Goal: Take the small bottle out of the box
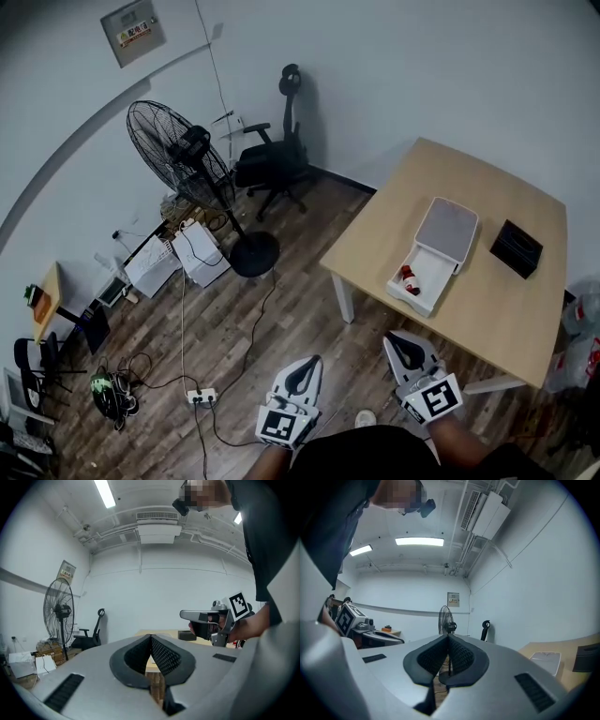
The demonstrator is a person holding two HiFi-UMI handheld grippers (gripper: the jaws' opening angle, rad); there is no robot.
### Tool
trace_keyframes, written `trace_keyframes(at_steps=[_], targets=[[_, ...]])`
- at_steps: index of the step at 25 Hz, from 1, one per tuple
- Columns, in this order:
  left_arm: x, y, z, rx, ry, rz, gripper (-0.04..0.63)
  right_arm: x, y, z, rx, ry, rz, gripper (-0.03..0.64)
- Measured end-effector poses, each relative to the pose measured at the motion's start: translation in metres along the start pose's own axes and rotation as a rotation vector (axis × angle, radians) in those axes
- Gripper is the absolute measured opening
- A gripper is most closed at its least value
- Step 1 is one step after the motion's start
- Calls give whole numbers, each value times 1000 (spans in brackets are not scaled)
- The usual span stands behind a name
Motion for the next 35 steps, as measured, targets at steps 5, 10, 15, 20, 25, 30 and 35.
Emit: trace_keyframes(at_steps=[5, 10, 15, 20, 25, 30, 35], targets=[[25, -2, 5, 4, -11, 2, 11, 13, 0, -23, 5, -10, -17, 12], [48, -4, 14, -14, -16, 11, 9, 25, 9, -42, -16, -7, -6, 20], [74, -4, 35, -6, 18, 10, 11, 51, 17, -54, -15, 3, -10, 102], [109, -6, 64, 2, 72, 9, 11, 84, 22, -78, -38, 79, -11, 208], [144, -13, 93, -1, 140, 13, 10, 119, 32, -103, -39, 157, 33, 340], [181, -24, 124, -13, 205, 19, 11, 154, 53, -132, -32, 262, 137, 390], [221, -22, 135, -8, 304, 21, 10, 164, 80, -170, -12, 376, 287, 408]])
Point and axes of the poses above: the fingertips, and each gripper's own axes: x forward along the fingers, z to its left, y out of its underside, the point moved 1 cm from there along -x, backward along the fingers, and after that the axes turned 5 degrees about -x, right-handed, at the moved point
